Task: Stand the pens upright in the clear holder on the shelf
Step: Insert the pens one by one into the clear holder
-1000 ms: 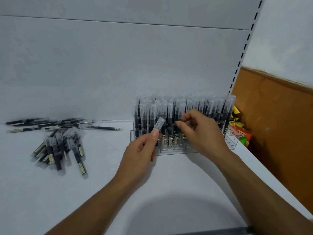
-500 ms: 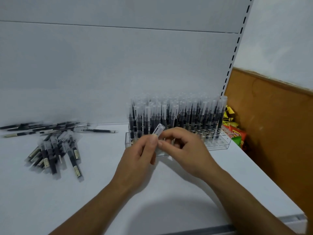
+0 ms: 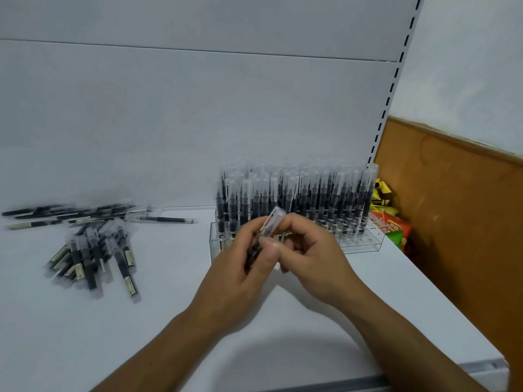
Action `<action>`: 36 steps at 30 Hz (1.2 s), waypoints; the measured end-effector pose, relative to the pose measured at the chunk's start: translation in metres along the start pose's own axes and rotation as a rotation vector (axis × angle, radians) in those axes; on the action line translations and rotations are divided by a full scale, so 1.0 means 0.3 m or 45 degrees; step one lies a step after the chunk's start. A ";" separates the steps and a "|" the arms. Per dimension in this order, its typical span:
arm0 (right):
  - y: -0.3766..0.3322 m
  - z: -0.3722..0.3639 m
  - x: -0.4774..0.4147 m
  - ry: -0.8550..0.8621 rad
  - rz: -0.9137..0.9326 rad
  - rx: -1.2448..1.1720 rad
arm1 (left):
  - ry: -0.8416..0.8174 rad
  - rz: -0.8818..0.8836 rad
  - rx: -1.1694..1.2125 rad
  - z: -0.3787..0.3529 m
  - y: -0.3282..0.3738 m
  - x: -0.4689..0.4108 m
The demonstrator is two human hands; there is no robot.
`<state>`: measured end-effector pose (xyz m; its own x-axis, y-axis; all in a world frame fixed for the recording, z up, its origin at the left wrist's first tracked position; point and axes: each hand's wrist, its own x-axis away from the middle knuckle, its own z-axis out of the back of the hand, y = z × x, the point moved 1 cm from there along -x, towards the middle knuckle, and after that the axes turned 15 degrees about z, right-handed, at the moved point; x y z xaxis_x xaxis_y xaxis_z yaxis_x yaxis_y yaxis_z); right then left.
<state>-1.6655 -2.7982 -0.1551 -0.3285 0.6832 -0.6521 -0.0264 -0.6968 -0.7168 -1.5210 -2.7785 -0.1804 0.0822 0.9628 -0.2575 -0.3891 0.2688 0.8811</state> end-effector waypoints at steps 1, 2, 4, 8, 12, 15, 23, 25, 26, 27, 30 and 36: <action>-0.004 0.015 -0.008 0.077 -0.012 -0.029 | 0.044 0.007 -0.033 0.003 -0.005 0.000; -0.007 0.038 -0.019 0.179 -0.036 -0.052 | 0.110 0.004 -0.096 0.008 -0.013 0.000; -0.014 0.101 -0.047 0.386 -0.058 -0.013 | 0.258 -0.051 -0.300 0.019 -0.022 -0.004; -0.007 0.210 -0.092 0.591 0.044 0.245 | 0.352 -0.071 -0.690 0.022 -0.050 -0.020; 0.025 0.246 -0.119 0.509 0.061 0.477 | 0.321 -0.080 -0.877 0.009 -0.060 -0.019; 0.044 0.230 -0.127 0.417 0.056 0.579 | 0.326 -0.074 -0.908 0.009 -0.058 -0.017; 0.039 0.226 -0.148 0.331 0.034 0.712 | 0.328 -0.054 -0.912 0.010 -0.054 -0.013; 0.045 0.215 -0.139 0.265 -0.001 0.740 | 0.332 -0.058 -0.914 0.010 -0.054 -0.014; 0.052 0.205 -0.134 0.232 -0.029 0.751 | 0.333 -0.057 -0.912 0.010 -0.055 -0.014; 0.060 0.192 -0.129 0.214 -0.062 0.754 | 0.334 -0.052 -0.909 0.010 -0.055 -0.013; 0.078 0.163 -0.117 0.239 -0.150 0.735 | 0.339 -0.045 -0.911 0.009 -0.053 -0.012; 0.052 0.177 -0.123 0.107 -0.098 0.942 | 0.349 -0.030 -0.926 0.007 -0.055 -0.013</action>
<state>-1.7038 -2.8459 -0.1291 -0.2275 0.7297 -0.6447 -0.6845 -0.5908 -0.4272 -1.5130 -2.7867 -0.1932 -0.0955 0.8903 -0.4453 -0.9020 0.1118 0.4169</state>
